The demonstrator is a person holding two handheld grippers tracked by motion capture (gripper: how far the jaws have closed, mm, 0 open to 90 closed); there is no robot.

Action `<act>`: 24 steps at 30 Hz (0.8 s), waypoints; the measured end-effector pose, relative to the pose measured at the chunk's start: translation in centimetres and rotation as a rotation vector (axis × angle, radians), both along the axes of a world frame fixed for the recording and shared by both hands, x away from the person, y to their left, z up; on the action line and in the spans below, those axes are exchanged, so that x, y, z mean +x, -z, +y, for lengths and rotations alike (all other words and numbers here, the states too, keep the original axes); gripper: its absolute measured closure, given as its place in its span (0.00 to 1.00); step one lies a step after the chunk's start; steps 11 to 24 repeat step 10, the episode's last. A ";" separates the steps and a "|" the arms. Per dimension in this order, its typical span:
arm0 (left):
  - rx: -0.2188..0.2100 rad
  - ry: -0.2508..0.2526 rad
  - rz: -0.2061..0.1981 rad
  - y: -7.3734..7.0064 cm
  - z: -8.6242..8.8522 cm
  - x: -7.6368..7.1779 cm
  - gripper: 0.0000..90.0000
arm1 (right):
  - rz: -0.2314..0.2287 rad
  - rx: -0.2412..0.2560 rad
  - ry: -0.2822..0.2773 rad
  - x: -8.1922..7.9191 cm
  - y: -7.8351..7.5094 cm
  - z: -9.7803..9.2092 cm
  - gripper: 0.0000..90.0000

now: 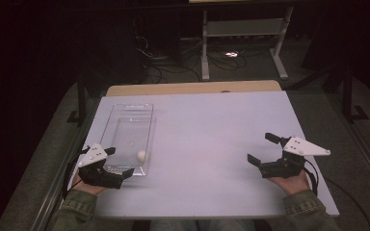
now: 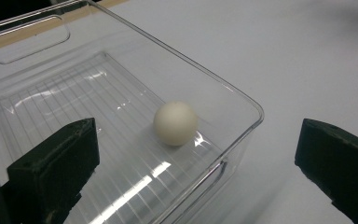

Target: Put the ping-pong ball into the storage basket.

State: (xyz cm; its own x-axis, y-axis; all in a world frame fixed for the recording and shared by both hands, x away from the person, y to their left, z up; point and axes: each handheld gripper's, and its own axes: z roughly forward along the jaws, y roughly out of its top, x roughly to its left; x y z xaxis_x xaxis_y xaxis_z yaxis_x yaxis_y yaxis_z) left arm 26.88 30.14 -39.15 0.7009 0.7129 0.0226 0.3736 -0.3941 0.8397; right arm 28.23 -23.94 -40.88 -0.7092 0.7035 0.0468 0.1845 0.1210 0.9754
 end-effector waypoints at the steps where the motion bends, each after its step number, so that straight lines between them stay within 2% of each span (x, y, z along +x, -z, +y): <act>1: -0.007 -0.003 0.000 0.2 0.0 -0.1 0.00 | -0.001 -0.001 0.000 0.0 0.0 0.0 0.00; 9: -0.068 -0.030 -0.024 0.2 0.5 -0.5 0.00 | 0.001 -0.003 0.001 -0.2 0.0 0.0 0.00; 24: -0.069 -0.035 -0.027 0.2 0.5 -0.5 0.00 | 0.000 -0.003 0.001 -0.2 0.0 0.0 0.00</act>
